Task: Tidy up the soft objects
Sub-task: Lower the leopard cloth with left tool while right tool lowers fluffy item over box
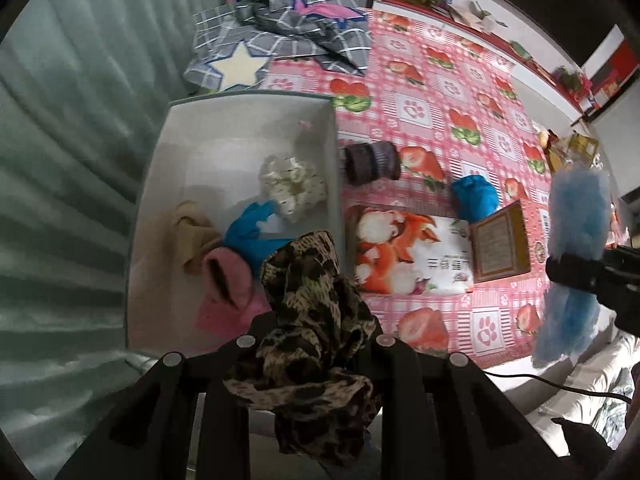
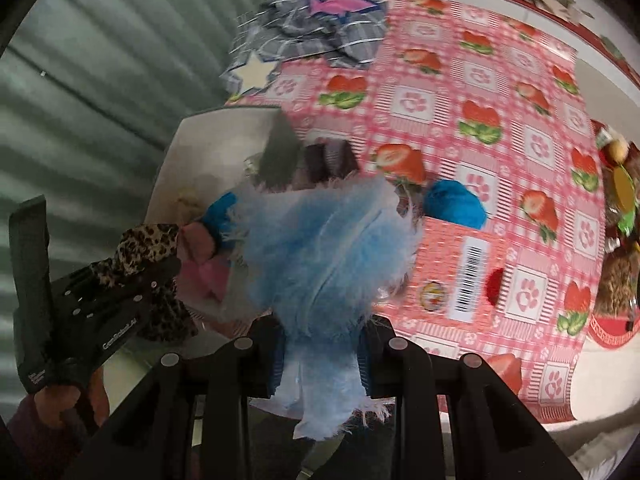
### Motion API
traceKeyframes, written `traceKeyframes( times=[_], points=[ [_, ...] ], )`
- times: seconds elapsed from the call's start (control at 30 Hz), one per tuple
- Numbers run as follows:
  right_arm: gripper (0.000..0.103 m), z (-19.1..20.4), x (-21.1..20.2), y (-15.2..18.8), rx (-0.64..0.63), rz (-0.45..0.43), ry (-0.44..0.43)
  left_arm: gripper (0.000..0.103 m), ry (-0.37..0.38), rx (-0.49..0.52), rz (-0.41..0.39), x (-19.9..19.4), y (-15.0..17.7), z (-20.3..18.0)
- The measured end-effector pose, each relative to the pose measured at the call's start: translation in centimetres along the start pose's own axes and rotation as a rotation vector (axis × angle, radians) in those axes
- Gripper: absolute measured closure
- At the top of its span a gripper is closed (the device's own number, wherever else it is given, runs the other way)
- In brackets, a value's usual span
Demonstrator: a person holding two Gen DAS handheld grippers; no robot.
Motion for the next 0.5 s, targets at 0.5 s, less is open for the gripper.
traceKeyframes(
  times=[0.5],
  points=[
    [0.073,4.7,2.2,0.9,-0.096,0.077,-0.016,0.077,0.000,-0.066,-0.003,0.0,0.4,2.9]
  ],
)
Point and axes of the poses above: each gripper's, at about its wrist camera, not at the fingertips, and x roughly the way its jaws point, z to its left, y to its underside, the point moved 4 cm from there along x, roughly the way its jaws point, and after that the axes turned 8 degrees about -y, right-handed, at the moved point
